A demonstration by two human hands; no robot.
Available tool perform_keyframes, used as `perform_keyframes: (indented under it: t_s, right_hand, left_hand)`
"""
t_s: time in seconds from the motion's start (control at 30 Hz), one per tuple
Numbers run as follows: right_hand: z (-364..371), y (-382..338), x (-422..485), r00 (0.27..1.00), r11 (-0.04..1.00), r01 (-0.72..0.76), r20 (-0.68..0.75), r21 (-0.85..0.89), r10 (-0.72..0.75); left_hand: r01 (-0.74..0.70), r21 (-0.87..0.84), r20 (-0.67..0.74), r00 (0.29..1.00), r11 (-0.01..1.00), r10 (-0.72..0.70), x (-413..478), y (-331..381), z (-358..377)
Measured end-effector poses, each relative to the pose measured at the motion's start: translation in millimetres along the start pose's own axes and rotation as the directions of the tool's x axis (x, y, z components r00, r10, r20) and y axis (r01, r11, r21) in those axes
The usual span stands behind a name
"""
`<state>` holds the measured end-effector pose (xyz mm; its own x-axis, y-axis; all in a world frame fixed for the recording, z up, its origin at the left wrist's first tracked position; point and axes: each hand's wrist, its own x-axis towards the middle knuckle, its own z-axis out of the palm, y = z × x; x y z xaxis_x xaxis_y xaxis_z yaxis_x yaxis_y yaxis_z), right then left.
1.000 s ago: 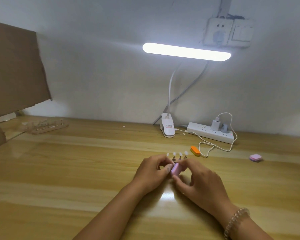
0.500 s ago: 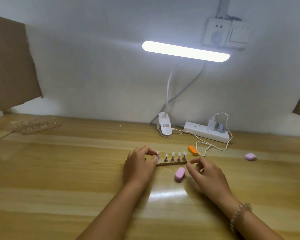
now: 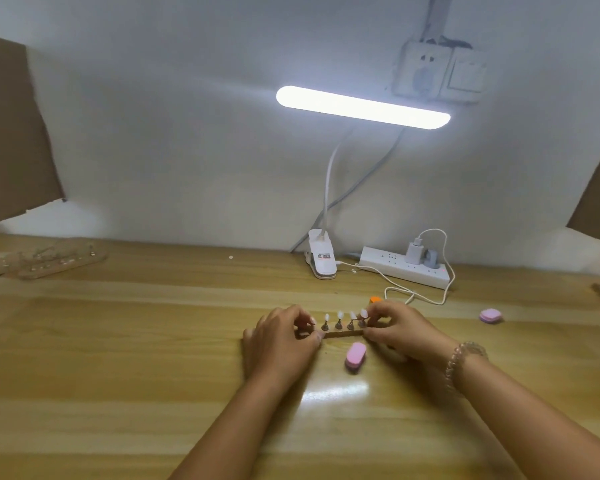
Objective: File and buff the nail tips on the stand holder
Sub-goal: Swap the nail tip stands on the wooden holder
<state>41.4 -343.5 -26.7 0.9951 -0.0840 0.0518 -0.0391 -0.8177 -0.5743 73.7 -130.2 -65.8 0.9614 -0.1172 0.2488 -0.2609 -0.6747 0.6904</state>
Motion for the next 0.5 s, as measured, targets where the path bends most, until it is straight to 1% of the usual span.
perform_keyframes:
  t_s: [0.1, 0.2, 0.23, 0.3, 0.33, 0.37, 0.43, 0.5]
  right_hand:
    - [-6.0, 2.7, -10.1, 0.997, 0.997, 0.08, -0.024, -0.014, -0.08]
    - [-24.2, 24.2, -29.5, 0.991, 0.994, 0.076, -0.115, 0.074, -0.067]
    - [-33.3, 35.4, -36.0, 0.986, 0.995, 0.057, -0.16, 0.088, -0.042]
    - [-59.2, 66.3, -47.5, 0.959, 0.995, -0.023, -0.28, 0.099, 0.049]
    - [-75.1, 85.9, -52.6, 0.93, 0.989, -0.085, -0.348, 0.121, 0.122]
    - [-90.5, 105.9, -55.8, 0.886, 0.975, -0.156, -0.414, 0.159, 0.209]
    - [-119.6, 148.4, -60.5, 0.756, 0.915, -0.311, -0.516, 0.258, 0.403]
    - [-144.1, 187.2, -62.5, 0.616, 0.849, -0.391, -0.584, 0.356, 0.529]
  left_hand:
    - [0.004, -0.02, 0.01, 1.0, 1.0, -0.004, -1.6, -0.6, -5.6]
    - [-0.015, -0.107, -0.003, 1.0, 0.994, 0.015, -5.3, 3.4, -12.5]
    - [-0.03, -0.14, 0.038, 0.999, 0.99, 0.036, -8.5, 5.0, -15.3]
    - [-0.085, -0.141, 0.2, 0.973, 0.986, 0.113, -16.5, 13.0, -16.3]
    - [-0.133, -0.09, 0.266, 0.952, 0.987, 0.152, -19.6, 18.1, -15.1]
    - [-0.192, -0.024, 0.301, 0.934, 0.981, 0.191, -22.1, 22.0, -14.0]
    - [-0.278, 0.053, 0.328, 0.912, 0.959, 0.246, -22.2, 28.1, -10.7]
    - [-0.311, 0.051, 0.33, 0.902, 0.949, 0.278, -20.6, 33.4, -7.7]
